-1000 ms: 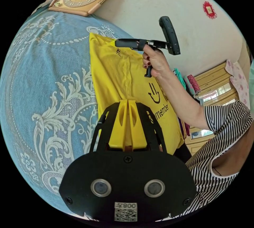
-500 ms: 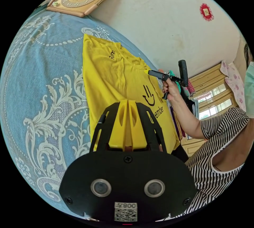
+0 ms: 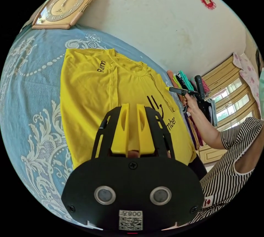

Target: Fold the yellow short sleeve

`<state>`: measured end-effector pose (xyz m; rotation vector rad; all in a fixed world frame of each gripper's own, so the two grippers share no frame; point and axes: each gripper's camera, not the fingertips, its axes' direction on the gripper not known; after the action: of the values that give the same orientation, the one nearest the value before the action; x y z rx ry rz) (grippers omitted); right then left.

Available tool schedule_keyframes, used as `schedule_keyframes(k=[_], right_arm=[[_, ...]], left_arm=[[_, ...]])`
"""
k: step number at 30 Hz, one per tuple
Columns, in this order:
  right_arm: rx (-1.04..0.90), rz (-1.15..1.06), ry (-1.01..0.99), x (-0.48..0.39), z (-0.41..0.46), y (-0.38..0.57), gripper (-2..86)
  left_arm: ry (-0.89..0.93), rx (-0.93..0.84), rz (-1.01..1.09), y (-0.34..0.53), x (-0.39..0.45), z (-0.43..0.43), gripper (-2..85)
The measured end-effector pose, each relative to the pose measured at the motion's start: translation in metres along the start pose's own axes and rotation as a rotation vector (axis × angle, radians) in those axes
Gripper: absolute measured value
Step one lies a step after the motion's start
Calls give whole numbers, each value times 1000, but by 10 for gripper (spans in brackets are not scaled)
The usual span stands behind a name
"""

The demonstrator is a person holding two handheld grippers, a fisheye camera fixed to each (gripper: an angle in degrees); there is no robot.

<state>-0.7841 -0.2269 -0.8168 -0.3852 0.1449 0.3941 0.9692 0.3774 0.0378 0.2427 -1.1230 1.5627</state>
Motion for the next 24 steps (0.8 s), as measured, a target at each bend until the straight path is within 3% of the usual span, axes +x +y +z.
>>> schedule_keyframes(k=[9, 17, 24], right_arm=[[42, -135, -230, -32, 8, -6, 10], [17, -303, -348, -112, 48, -79, 42], [-74, -404, -247, -156, 81, -105, 42]], left_arm=[[-328, -143, 66, -91, 39, 35, 82], [-391, -145, 117, -15, 98, -20, 96], [-466, -149, 95, 28, 106, -40, 65]])
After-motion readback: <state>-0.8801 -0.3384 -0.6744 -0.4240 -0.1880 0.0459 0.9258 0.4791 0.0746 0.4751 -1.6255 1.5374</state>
